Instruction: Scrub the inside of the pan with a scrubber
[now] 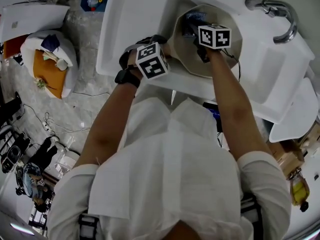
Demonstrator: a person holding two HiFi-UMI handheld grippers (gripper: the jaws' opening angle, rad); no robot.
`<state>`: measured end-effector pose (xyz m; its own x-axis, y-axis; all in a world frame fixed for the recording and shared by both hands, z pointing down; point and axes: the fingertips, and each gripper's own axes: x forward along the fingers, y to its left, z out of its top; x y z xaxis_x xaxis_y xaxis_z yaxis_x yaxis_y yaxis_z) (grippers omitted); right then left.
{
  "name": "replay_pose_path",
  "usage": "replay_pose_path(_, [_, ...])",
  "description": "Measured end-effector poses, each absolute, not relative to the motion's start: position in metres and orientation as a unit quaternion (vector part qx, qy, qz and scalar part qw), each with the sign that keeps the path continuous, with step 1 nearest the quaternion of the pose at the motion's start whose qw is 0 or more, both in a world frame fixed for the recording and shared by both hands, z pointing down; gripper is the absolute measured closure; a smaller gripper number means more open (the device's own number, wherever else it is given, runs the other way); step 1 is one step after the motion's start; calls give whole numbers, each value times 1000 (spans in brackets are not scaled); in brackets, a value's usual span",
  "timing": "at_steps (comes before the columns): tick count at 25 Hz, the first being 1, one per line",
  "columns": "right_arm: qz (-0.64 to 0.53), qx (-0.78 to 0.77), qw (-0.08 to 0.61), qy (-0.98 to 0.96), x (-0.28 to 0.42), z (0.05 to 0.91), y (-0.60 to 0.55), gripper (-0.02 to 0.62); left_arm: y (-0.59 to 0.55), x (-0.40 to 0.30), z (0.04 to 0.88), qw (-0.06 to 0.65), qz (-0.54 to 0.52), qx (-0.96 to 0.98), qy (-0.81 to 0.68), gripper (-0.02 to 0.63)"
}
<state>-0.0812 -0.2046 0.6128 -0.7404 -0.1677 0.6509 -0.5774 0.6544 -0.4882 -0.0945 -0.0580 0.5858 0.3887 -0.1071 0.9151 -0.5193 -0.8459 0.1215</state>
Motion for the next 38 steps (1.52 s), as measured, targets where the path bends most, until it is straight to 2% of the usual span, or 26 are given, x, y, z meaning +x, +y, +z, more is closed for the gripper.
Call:
replay_pose_path(6, [372,130,314,-864,-96,605,-158,578,-57,-95,583,202,518,809,-190,345])
replay_pose_path(10, [380,58,354,-852,-90,603,-123,578,-57,-94,583,204,518,809,-188,347])
replay_pose_path(20, [405,-58,457,-790,-44,602,-53,578,-58,-96,581,206,522,805,-192,347])
replay_pose_path(31, [326,-90,616,-711,44,621,-40,578,-60,-94,581,205,521,804,-199,347])
replay_pose_path(38, [280,-77,681,-672,72,634,-56,578,-60,-94,581,206,522,804,-198,347])
